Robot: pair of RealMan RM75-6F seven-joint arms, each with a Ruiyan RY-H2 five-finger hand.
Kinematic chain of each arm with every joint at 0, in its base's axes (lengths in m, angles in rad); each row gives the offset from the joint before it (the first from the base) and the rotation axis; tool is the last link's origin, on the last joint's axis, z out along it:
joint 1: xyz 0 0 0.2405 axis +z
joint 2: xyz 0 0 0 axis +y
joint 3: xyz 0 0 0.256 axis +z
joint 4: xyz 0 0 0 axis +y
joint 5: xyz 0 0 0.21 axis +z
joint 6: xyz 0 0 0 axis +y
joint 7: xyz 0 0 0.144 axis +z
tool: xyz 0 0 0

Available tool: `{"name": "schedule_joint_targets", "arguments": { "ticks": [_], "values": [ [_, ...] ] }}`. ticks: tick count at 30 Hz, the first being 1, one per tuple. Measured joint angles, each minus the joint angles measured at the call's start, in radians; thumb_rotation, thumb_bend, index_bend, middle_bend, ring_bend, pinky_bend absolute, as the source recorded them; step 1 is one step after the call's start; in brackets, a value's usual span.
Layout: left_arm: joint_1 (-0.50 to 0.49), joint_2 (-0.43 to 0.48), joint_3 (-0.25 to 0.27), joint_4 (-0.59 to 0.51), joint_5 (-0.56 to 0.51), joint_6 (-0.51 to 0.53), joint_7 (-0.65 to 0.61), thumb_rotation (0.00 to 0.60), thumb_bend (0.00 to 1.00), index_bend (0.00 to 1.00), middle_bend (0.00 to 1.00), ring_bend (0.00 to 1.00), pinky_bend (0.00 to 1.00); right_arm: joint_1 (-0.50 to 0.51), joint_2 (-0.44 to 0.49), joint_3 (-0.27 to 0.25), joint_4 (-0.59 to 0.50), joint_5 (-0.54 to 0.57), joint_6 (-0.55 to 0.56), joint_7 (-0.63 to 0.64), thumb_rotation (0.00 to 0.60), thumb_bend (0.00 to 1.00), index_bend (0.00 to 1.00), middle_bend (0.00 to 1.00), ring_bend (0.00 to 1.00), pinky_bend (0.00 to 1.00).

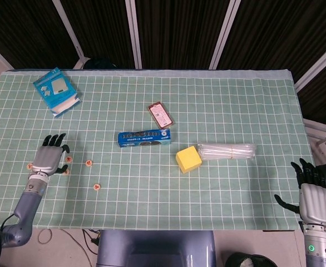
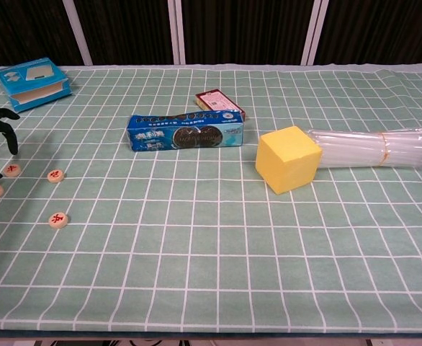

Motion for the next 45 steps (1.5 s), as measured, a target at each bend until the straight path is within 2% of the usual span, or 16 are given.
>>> {"name": "schedule_joint_targets", "arguments": {
  "ticks": [8, 26, 45],
  "values": [
    [-0.017, -0.022, 0.005, 0.034, -0.020, 0.001, 0.021, 0.600, 0.27, 0.44, 0.01, 0.00, 0.00, 0.000, 0.000, -0.001, -0.001, 0.001, -0.001, 0.000, 0.600, 0.27, 0.12, 0.05, 0.01, 0.00],
    [-0.046, -0.065, 0.024, 0.082, -0.050, -0.003, 0.068, 0.600, 0.28, 0.45, 0.01, 0.00, 0.00, 0.002, -0.002, 0.001, -0.004, 0.012, -0.005, -0.002, 0.600, 0.27, 0.12, 0.05, 0.01, 0.00],
    [-0.053, -0.063, 0.034, 0.067, -0.063, 0.009, 0.088, 0.600, 0.29, 0.49, 0.04, 0.00, 0.00, 0.002, 0.000, 0.003, -0.008, 0.021, -0.007, 0.004, 0.600, 0.27, 0.12, 0.05, 0.01, 0.00]
  ]
}}
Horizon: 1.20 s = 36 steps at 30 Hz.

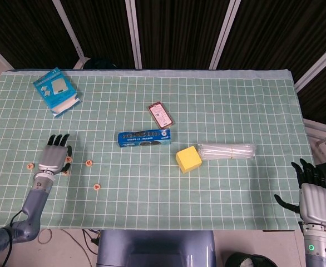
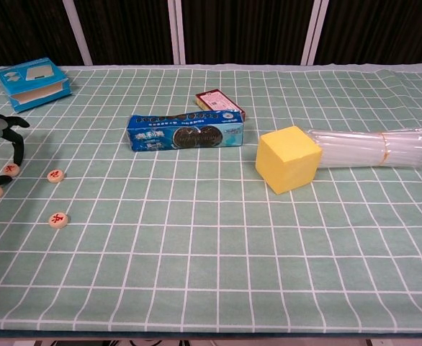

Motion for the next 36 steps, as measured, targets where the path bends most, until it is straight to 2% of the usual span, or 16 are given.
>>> {"name": "schedule_joint_targets", "arguments": {
  "ticks": [7, 14, 21, 36],
  "values": [
    [0.021, 0.057, 0.008, -0.089, 0.039, 0.049, -0.018, 0.600, 0.29, 0.49, 0.04, 0.00, 0.00, 0.000, 0.000, 0.001, 0.000, 0.002, -0.001, 0.002, 0.600, 0.27, 0.12, 0.05, 0.01, 0.00],
    [0.073, 0.139, 0.067, -0.167, 0.120, 0.103, -0.035, 0.600, 0.29, 0.49, 0.04, 0.00, 0.00, 0.000, 0.001, 0.000, -0.004, 0.005, -0.003, 0.002, 0.600, 0.27, 0.12, 0.05, 0.01, 0.00],
    [0.093, 0.150, 0.115, -0.155, 0.177, 0.089, -0.066, 0.600, 0.29, 0.49, 0.04, 0.00, 0.00, 0.000, 0.000, 0.001, -0.005, 0.008, -0.001, -0.002, 0.600, 0.27, 0.12, 0.05, 0.01, 0.00],
    [0.099, 0.107, 0.111, -0.115, 0.222, 0.094, -0.085, 0.600, 0.29, 0.48, 0.04, 0.00, 0.00, 0.000, 0.003, 0.004, -0.007, 0.017, -0.003, 0.002, 0.600, 0.27, 0.12, 0.05, 0.01, 0.00]
  ]
}}
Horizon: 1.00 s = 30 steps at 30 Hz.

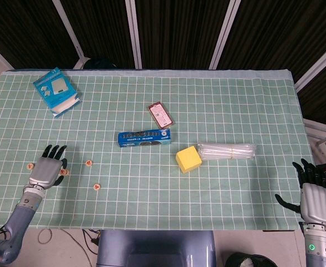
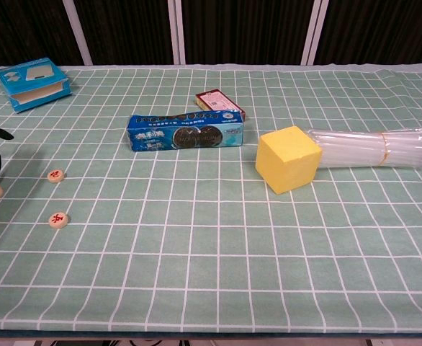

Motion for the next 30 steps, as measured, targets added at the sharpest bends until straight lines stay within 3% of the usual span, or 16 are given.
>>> {"name": "schedule_joint_targets", "arguments": {
  "ticks": [30],
  "values": [
    [0.004, -0.011, -0.011, -0.006, -0.015, -0.003, 0.054, 0.600, 0.29, 0.46, 0.04, 0.00, 0.00, 0.000, 0.002, 0.003, -0.002, 0.009, 0.001, 0.001, 0.600, 0.27, 0.12, 0.05, 0.01, 0.00]
  ]
}}
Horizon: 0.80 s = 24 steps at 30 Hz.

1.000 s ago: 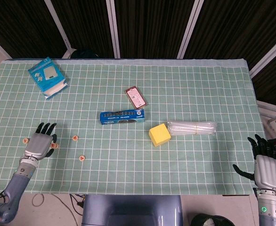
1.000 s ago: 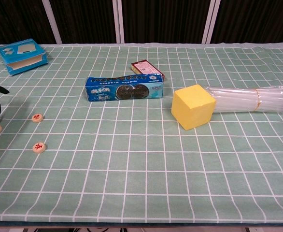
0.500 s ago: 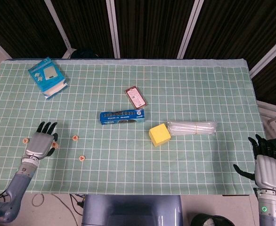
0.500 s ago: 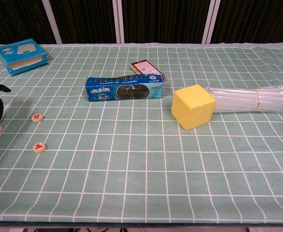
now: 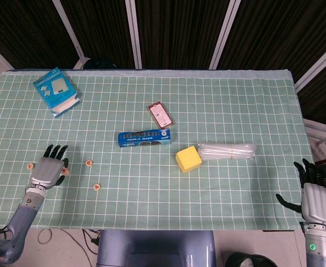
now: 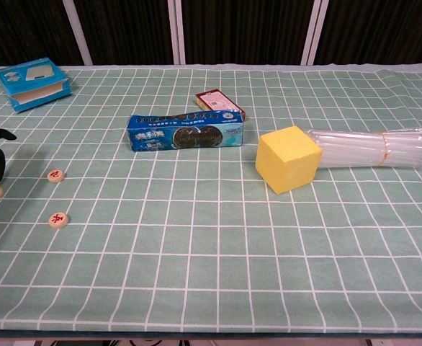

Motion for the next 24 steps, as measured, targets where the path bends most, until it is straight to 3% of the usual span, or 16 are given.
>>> {"name": "schedule_joint_targets", "arguments": {
  "ticks": [24],
  "values": [
    [0.019, 0.005, -0.007, 0.007, 0.006, 0.027, -0.008, 0.600, 0.29, 0.41, 0.04, 0.00, 0.00, -0.001, -0.006, 0.004, 0.000, 0.005, 0.010, -0.010, 0.600, 0.27, 0.12, 0.05, 0.01, 0.00]
  ]
}}
